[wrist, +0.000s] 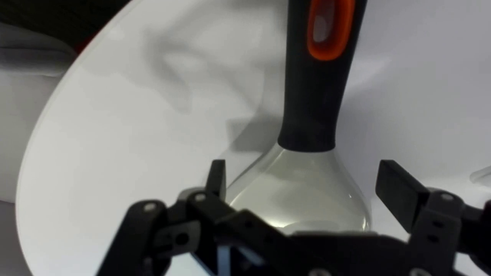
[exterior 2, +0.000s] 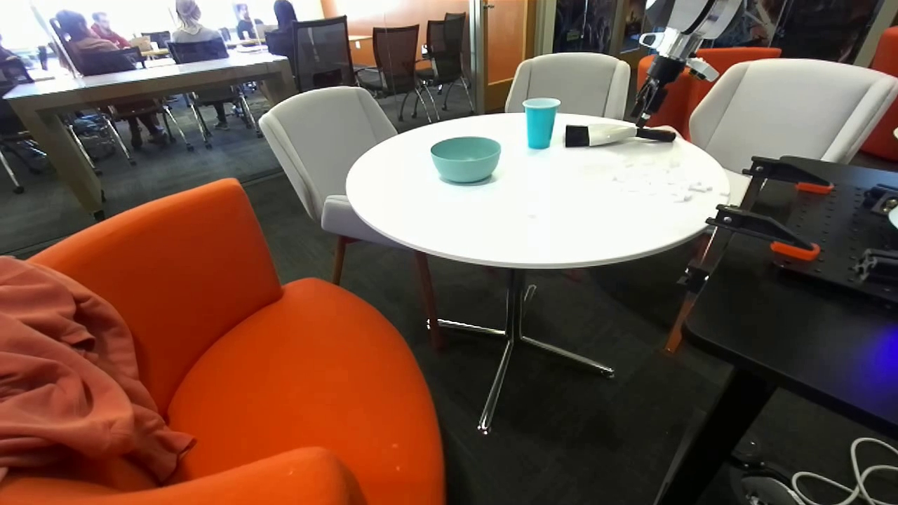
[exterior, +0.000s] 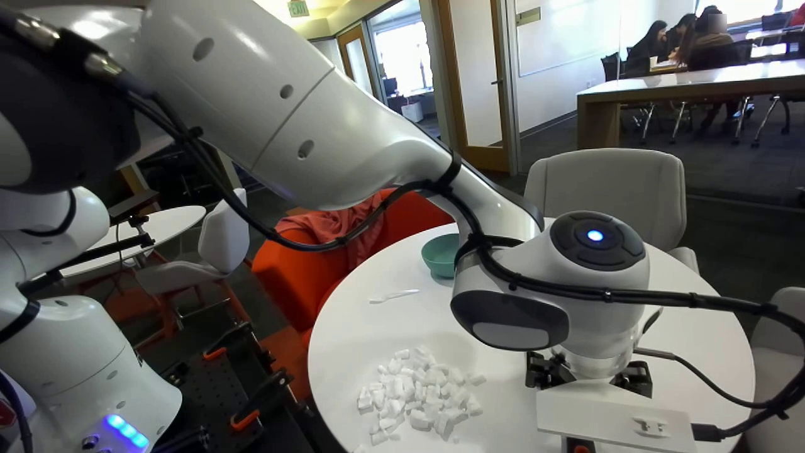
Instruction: Pour the things in the bowl onto the table and then sweep them to the left
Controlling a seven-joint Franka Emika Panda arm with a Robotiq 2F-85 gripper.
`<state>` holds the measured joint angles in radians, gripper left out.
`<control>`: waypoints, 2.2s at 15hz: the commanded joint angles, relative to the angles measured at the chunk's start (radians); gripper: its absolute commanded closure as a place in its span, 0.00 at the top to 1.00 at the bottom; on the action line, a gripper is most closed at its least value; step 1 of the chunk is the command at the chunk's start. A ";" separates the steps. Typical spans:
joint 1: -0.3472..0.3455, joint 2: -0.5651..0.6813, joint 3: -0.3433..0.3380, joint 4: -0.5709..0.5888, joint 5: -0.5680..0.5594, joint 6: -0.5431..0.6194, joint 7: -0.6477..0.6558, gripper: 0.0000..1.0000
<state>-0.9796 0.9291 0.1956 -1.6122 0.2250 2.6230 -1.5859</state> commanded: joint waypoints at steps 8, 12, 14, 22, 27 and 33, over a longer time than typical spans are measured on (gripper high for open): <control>-0.007 0.093 0.012 0.103 0.010 -0.016 -0.004 1.00; -0.011 0.109 0.012 0.109 0.010 -0.012 -0.002 1.00; -0.015 0.112 0.012 0.108 0.009 -0.009 -0.003 1.00; -0.018 0.125 0.025 0.112 0.009 -0.006 -0.012 0.71; -0.019 0.124 0.033 0.107 0.010 -0.003 -0.016 0.40; -0.025 0.095 0.039 0.071 0.012 0.014 -0.023 0.16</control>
<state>-0.9912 1.0406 0.2121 -1.5103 0.2250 2.6240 -1.5856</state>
